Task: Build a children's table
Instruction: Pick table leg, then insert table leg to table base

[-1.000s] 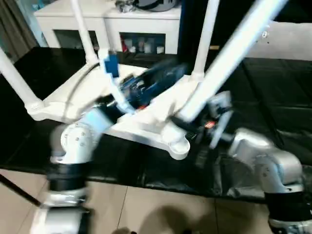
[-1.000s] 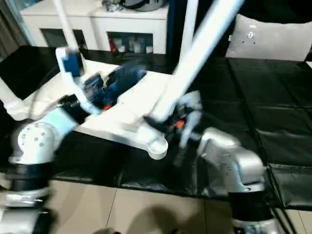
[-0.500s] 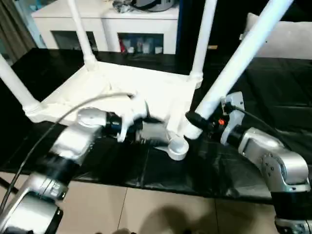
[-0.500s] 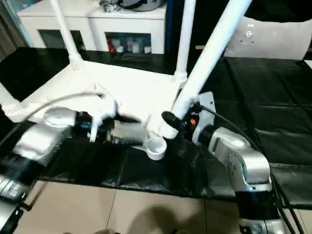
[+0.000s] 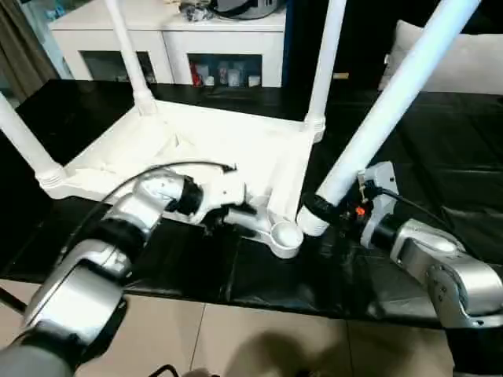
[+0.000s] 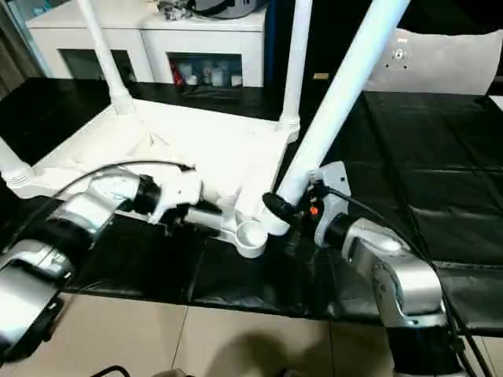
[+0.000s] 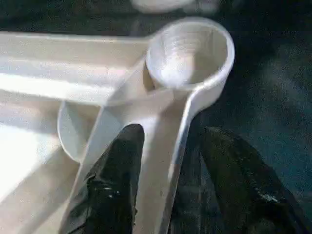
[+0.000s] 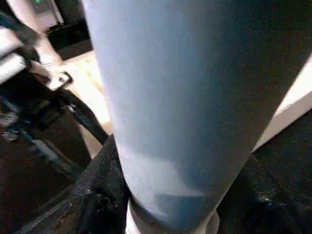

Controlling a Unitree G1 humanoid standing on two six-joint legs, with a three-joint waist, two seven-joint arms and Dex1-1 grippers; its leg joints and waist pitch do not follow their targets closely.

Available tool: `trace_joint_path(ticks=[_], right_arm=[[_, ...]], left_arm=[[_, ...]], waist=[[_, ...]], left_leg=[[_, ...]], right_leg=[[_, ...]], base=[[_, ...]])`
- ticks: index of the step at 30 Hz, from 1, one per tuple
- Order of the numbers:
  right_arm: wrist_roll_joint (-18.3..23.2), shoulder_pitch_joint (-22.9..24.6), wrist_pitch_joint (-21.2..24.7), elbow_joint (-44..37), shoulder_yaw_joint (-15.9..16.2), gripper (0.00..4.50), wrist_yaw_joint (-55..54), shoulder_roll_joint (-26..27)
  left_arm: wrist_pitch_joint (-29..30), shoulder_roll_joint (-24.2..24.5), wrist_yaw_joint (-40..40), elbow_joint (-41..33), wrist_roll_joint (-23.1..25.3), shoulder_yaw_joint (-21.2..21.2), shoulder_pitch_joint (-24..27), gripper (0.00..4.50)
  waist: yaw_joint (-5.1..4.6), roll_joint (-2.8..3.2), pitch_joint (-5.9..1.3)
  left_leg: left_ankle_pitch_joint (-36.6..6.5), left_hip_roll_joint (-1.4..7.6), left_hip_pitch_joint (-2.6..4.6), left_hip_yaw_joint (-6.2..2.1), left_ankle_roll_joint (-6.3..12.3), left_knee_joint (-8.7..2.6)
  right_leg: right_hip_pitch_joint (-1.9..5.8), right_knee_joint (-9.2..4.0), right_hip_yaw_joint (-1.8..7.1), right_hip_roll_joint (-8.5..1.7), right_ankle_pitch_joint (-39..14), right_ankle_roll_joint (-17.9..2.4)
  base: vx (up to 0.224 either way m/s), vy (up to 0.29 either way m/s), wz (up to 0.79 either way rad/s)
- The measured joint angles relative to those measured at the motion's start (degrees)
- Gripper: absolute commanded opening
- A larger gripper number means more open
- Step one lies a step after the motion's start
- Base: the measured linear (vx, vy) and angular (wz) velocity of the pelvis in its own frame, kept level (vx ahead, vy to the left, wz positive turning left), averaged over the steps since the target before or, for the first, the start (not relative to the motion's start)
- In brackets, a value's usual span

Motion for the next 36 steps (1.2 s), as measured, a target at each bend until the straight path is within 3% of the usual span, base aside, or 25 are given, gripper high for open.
trace_joint_path(ticks=[10, 13, 16, 18, 20, 26, 28, 33, 36], right_arm=[[0.3, 1.8, 0.8, -2.6, -0.1, 1.91, 0.0, -0.8], [0.3, 2.5, 1.2, -3.0, -0.1, 1.91, 0.0, -1.1], [0.3, 2.5, 1.5, -3.0, -0.1, 1.91, 0.0, -1.3], [0.3, 2.5, 1.7, -3.1, -0.1, 1.91, 0.0, -1.4], [0.3, 2.5, 1.8, -3.6, -0.1, 1.91, 0.0, -1.5], [0.3, 2.5, 2.0, -4.0, -0.1, 1.91, 0.0, -1.6], [0.6, 2.5, 2.2, -4.0, -0.1, 1.91, 0.0, -1.5], [1.8, 1.8, 3.4, -4.0, -0.1, 1.91, 0.3, -1.5], [1.8, 1.5, 3.6, -4.0, 0.0, 1.91, 0.4, -1.5]], left_arm=[[-5.4, -2.2, 0.9, 8.5, 4.2, -0.5, -3.6, 1.08], [-6.0, -2.4, 2.1, 9.9, 5.5, -0.6, -4.0, 1.02], [-7.4, -2.6, 3.3, 10.9, 7.4, -1.1, -4.6, 0.65], [-8.4, -2.7, 4.0, 11.2, 8.7, -2.0, -4.6, 0.64], [-9.5, -2.7, 5.5, 11.6, 10.2, -2.9, -4.8, 0.27], [-10.3, -2.7, 6.1, 12.4, 13.0, -3.8, -5.3, 0.01], [-8.8, -3.0, 5.4, 13.0, 12.8, -2.7, -5.3, 0.01], [3.6, -4.6, -1.0, 13.2, 8.4, 1.7, -5.2, 0.00], [8.4, -6.3, -1.6, 12.3, 5.9, 3.8, -4.5, 0.00]], waist=[[-0.02, 0.39, -0.09], [-0.03, 0.51, -0.10], [-0.17, 0.54, -0.11], [-0.20, 0.63, -0.17], [-0.28, 0.77, -0.27], [-1.57, 1.33, -0.64], [-1.94, 1.35, -0.66], [-3.34, 1.72, -0.64], [-4.17, 1.72, -0.64]], left_leg=[[0.0, -0.02, 0.03, -0.02, 0.01, 0.00], [0.0, -0.03, 0.02, -0.04, 0.01, 0.00], [0.0, -0.03, 0.03, -0.05, 0.01, 0.00], [0.0, -0.03, 0.04, -0.05, 0.01, 0.00], [0.0, -0.03, 0.11, -0.10, 0.01, 0.00], [0.0, -0.06, 0.14, -0.28, 0.06, 0.00], [0.0, -0.11, 0.32, -0.29, 0.12, 0.00], [-0.2, 0.02, 0.57, -0.53, 0.42, 0.00], [-0.4, -0.10, 0.55, -0.53, 0.65, 0.00]], right_leg=[[0.19, -0.05, -0.03, -0.02, 0.0, 0.0], [0.20, -0.07, -0.06, -0.02, 0.0, 0.0], [0.22, -0.08, -0.08, -0.02, 0.0, 0.0], [0.27, -0.11, -0.10, -0.02, 0.0, 0.0], [0.35, -0.21, -0.16, -0.01, 0.0, 0.0], [0.74, -1.01, -0.45, -0.01, 0.0, 0.0], [0.96, -1.25, -0.49, -0.03, 0.0, 0.0], [1.84, -2.27, -1.55, -0.28, 0.0, 0.0], [1.92, -2.32, -1.58, -0.44, 0.0, 0.0]], base=[[0.000, 0.000, 0.00], [0.000, 0.000, 0.00], [0.000, 0.000, 0.00], [0.000, 0.000, 0.00], [0.000, 0.000, 0.00], [0.000, 0.000, 0.00], [0.000, 0.000, 0.00], [0.000, 0.000, 0.00], [0.000, 0.000, 0.00]])
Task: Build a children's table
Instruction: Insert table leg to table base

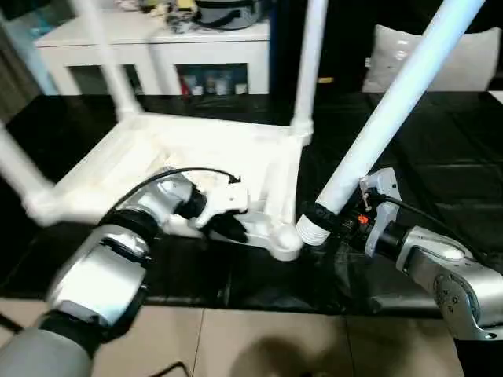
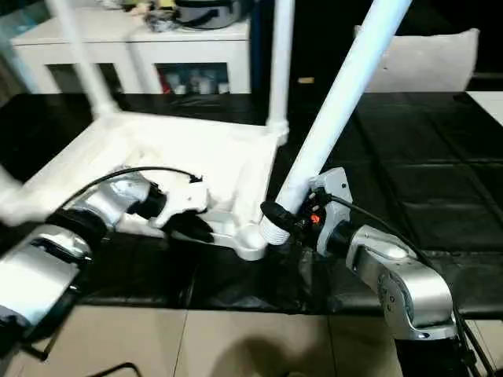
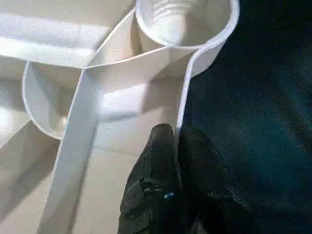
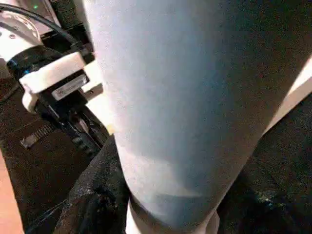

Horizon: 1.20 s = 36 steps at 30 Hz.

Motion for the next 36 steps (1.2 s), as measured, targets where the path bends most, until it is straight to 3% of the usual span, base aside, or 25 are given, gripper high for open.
trace_joint_path(ticks=[3, 5, 9, 13, 17, 23, 24, 26, 29, 31, 36], right_arm=[[0.0, -1.2, 0.6, 0.0, 0.0, 1.91, 0.0, 0.0], [0.0, -1.6, 0.6, 0.3, 0.2, 1.91, 0.0, 0.1], [0.0, -2.2, 0.6, 0.6, 0.8, 1.91, -0.1, 0.5], [0.1, -2.4, 0.7, 0.5, 1.0, 1.91, -0.1, 0.5], [0.2, -2.4, 0.8, 0.6, 1.0, 1.91, 0.2, 0.1], [0.1, -2.4, 0.8, 0.6, 1.1, 1.91, 0.8, -0.1], [0.1, -2.4, 0.8, 0.6, 1.1, 1.91, 0.8, -0.2], [0.0, -2.4, 0.8, 0.7, 1.2, 1.91, 1.0, -0.2], [-0.2, -2.4, 0.8, 1.0, 1.3, 1.91, 1.2, -0.2], [-0.3, -2.4, 0.7, 1.0, 1.6, 1.91, 1.4, -0.6], [-0.3, -2.4, 0.7, 1.0, 1.8, 1.91, 1.9, -0.6]], left_arm=[[3.7, -0.3, 0.6, -3.3, -1.3, 0.9, 1.7, 0.00], [6.4, 0.3, 2.1, -10.5, -1.0, 1.2, 5.3, 0.00], [7.6, 0.9, 4.4, -18.1, 0.5, 1.1, 8.8, 0.00], [9.3, 3.7, 7.3, -32.6, 0.8, 1.2, 16.8, 0.00], [17.4, 5.0, 7.4, -45.6, 0.7, 1.2, 22.4, 0.00], [24.1, 5.7, 7.4, -54.8, 0.0, 1.3, 26.8, 0.00], [23.2, 5.6, 7.4, -55.1, -0.8, 1.3, 27.4, 0.00], [21.0, 5.0, 7.7, -55.1, -1.9, 1.3, 28.3, 0.59], [19.1, 3.9, 8.4, -55.1, -3.5, 2.1, 28.3, 0.62], [17.4, 4.0, 7.9, -55.0, -4.5, 3.1, 28.0, 0.87], [14.0, 3.9, 8.3, -51.3, -5.5, 3.7, 27.0, 1.00]], waist=[[-0.46, -0.01, -0.01], [-0.24, 0.02, -0.05], [0.57, 0.16, -0.14], [0.18, 0.22, -0.17], [-0.24, 0.23, -0.17], [-0.32, 0.23, -0.17], [-0.21, 0.24, -0.16], [0.19, 0.18, -0.12], [0.74, 0.16, -0.11], [1.07, 0.16, -0.12], [1.19, 0.16, -0.12]], left_leg=[[-0.2, -0.01, -0.17, 0.02, -0.06, 0.00], [-0.3, 0.00, 0.00, 0.01, -0.14, -0.16], [-0.3, 0.04, 0.15, 0.01, -0.17, -0.45], [-0.3, 0.05, 0.23, 0.06, -0.19, -0.53], [-0.3, 0.05, -0.13, 0.10, -0.27, -0.61], [-0.4, 0.05, -0.20, 0.11, -0.32, -0.71], [-0.4, 0.05, -0.20, 0.11, -0.33, -0.71], [-0.4, 0.05, -0.27, 0.10, -0.33, -0.71], [-0.4, 0.06, -0.49, 0.09, -0.34, -0.60], [-0.4, 0.05, -0.48, 0.09, -0.35, -0.59], [-0.3, 0.04, -0.47, 0.10, -0.36, -0.56]], right_leg=[[-0.01, 0.25, 0.01, -0.05, 0.0, 0.0], [0.01, 0.48, -0.01, -0.07, 0.0, 0.0], [0.00, 0.54, -0.10, -0.05, 0.0, 0.0], [-0.10, 0.54, -0.06, -0.04, 0.0, 0.0], [-0.44, 0.59, 0.03, -0.05, 0.0, 0.0], [-0.74, 1.06, 0.07, -0.04, -0.4, 0.2], [-0.77, 1.14, 0.07, -0.04, -0.5, 0.2], [-0.85, 1.22, 0.07, -0.04, -0.5, 0.2], [-1.04, 1.31, 0.10, -0.05, -0.5, 0.2], [-1.05, 1.34, 0.14, -0.05, -0.5, 0.2], [-1.04, 1.37, 0.17, -0.04, -0.5, 0.2]], base=[[0.000, 0.000, 0.00], [0.000, 0.000, 0.00], [0.000, 0.000, 0.00], [0.000, 0.000, 0.00], [0.000, 0.000, 0.00], [0.000, 0.000, 0.00], [0.000, 0.000, 0.00], [0.000, 0.000, 0.00], [0.000, 0.000, 0.00], [0.000, 0.000, 0.00], [0.000, 0.000, 0.00]])
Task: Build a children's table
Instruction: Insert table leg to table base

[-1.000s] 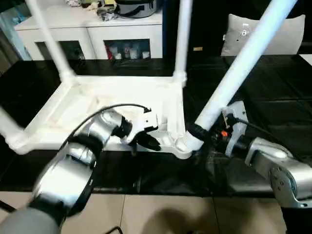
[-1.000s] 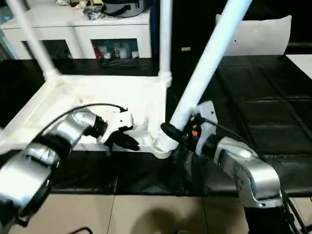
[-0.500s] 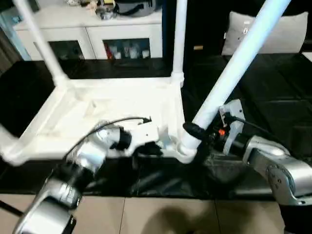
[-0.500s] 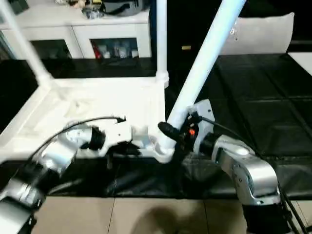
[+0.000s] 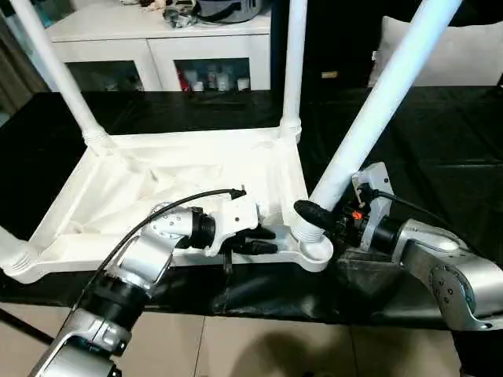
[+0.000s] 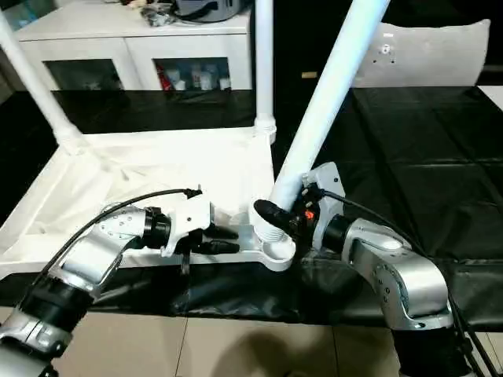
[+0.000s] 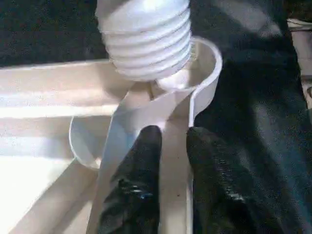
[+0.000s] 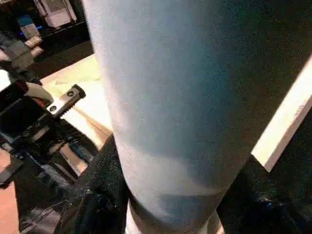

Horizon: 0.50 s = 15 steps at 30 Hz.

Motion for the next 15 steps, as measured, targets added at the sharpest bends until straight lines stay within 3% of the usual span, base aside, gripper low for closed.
trace_joint_path(ticks=[15], right_arm=[[-0.1, 0.0, 0.0, 0.0, 0.1, 1.91, 0.4, -0.1]], left_arm=[[-1.5, -1.5, -5.3, 10.1, -3.0, -0.3, -1.8, 1.00]], waist=[[0.00, -0.03, 0.01]], left_leg=[[0.0, -0.01, -0.07, 0.01, 0.00, 0.00]], right_leg=[[-0.07, 0.00, 0.03, 0.00, 0.0, 0.0]], base=[[0.000, 0.000, 0.00]])
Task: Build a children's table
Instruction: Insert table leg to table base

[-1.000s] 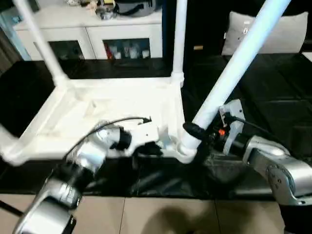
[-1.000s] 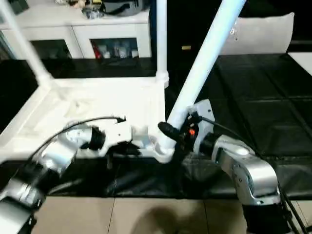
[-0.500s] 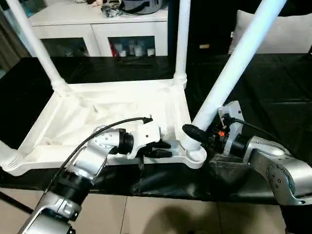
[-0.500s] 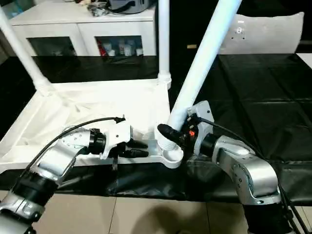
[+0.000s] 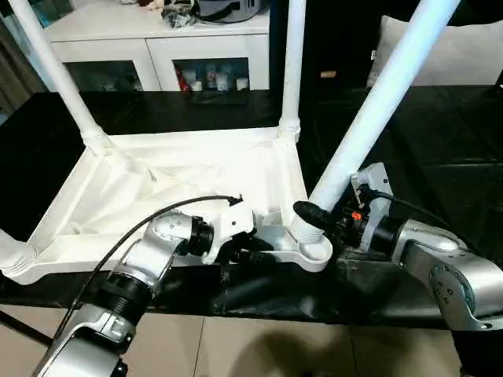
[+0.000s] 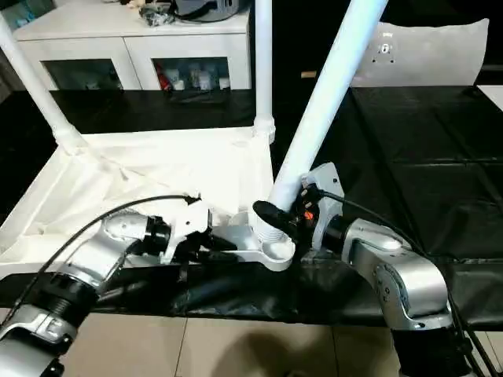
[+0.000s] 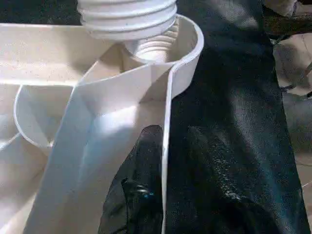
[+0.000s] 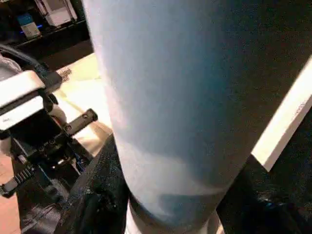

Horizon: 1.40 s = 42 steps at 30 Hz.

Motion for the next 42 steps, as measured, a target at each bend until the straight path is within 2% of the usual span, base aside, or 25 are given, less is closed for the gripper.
trace_joint_path(ticks=[3, 6, 10, 11, 15, 24, 33, 42], right_arm=[[0.0, 0.0, 0.0, 0.0, 0.0, 1.91, 0.0, 0.0], [0.0, 0.0, 0.0, 0.0, 0.2, 1.91, 0.0, -0.1], [-0.1, 0.0, 0.0, 0.0, 0.3, 1.91, 0.0, -0.1], [-0.1, 0.0, 0.0, 0.0, 0.3, 1.91, 0.1, -0.1], [-0.1, 0.0, 0.0, 0.0, 0.3, 1.91, 0.1, -0.2], [-3.0, -1.7, 0.0, 1.2, 5.3, 1.91, 3.9, -5.0], [-4.4, -3.3, -0.2, 2.5, 8.2, 1.91, 7.0, -6.8], [-4.7, -4.0, -1.6, 4.5, 8.6, 1.91, 8.8, -6.5]], left_arm=[[-2.5, -0.2, 0.7, 2.5, 0.4, -0.1, -1.2, 1.00], [-4.2, -0.3, 1.4, 4.7, 1.0, -0.1, -1.5, 0.63], [-6.0, -0.4, 0.7, 6.4, 1.1, -0.1, -2.2, 0.51], [-6.3, -0.4, 0.6, 6.7, 1.2, -0.2, -2.3, 0.22], [-8.3, -0.2, 0.2, 7.8, 1.3, -0.8, -2.9, 0.04], [-13.6, 0.4, 0.0, 9.4, 2.5, -1.2, -3.2, 0.00], [-15.2, 2.1, -0.8, 9.6, 3.0, -1.6, -3.4, 0.00], [-16.0, 2.6, -1.4, 9.8, 2.8, -1.7, -3.5, 0.00]], waist=[[0.00, 0.00, 0.00], [-0.09, -0.01, 0.00], [0.01, -0.03, 0.01], [-0.01, -0.03, 0.02], [-0.03, -0.04, 0.02], [-0.01, -0.07, 0.01], [-0.08, -0.63, -0.05], [-0.09, -0.85, -0.04]], left_leg=[[0.0, 0.00, 0.00, 0.00, 0.00, 0.00], [0.0, 0.00, 0.00, 0.00, 0.00, 0.00], [0.0, 0.00, 0.00, 0.00, 0.00, 0.00], [0.0, 0.00, 0.00, 0.01, 0.00, 0.00], [0.0, 0.00, 0.01, 0.01, 0.00, 0.01], [0.0, 0.02, 0.01, 0.01, 0.00, -0.01], [0.0, 0.05, 0.02, 0.03, 0.00, -0.01], [0.0, 0.09, 0.03, 0.07, 0.00, -0.01]], right_leg=[[0.01, 0.00, 0.00, 0.00, 0.0, 0.0], [-0.01, 0.00, 0.00, 0.00, 0.0, 0.0], [-0.01, 0.00, 0.00, 0.00, 0.0, 0.0], [-0.01, 0.00, 0.00, 0.00, 0.0, 0.0], [0.00, 0.00, 0.01, 0.00, 0.0, 0.0], [-0.01, 0.02, -0.01, 0.00, 0.0, 0.0], [-0.05, 0.07, 0.01, 0.01, 0.0, 0.0], [-0.08, 0.08, 0.04, 0.05, 0.0, 0.0]], base=[[0.000, 0.000, 0.00], [0.000, 0.000, 0.00], [0.000, 0.000, 0.00], [0.000, 0.000, 0.00], [0.000, 0.000, 0.00], [0.000, 0.000, 0.00], [0.000, 0.000, 0.00], [0.000, 0.000, 0.00]])
